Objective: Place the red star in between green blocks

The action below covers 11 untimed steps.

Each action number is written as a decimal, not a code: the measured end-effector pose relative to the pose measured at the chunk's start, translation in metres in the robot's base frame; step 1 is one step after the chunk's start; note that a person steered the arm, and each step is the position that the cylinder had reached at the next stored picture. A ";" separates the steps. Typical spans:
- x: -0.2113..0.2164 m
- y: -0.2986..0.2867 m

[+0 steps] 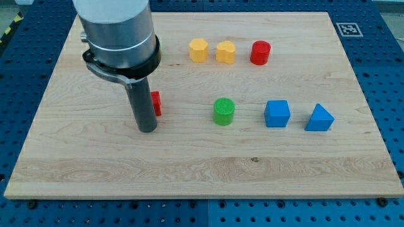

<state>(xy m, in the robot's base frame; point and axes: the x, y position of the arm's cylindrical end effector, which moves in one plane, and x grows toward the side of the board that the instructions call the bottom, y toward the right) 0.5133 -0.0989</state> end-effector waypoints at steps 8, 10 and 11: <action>-0.045 0.029; -0.073 0.021; -0.087 -0.006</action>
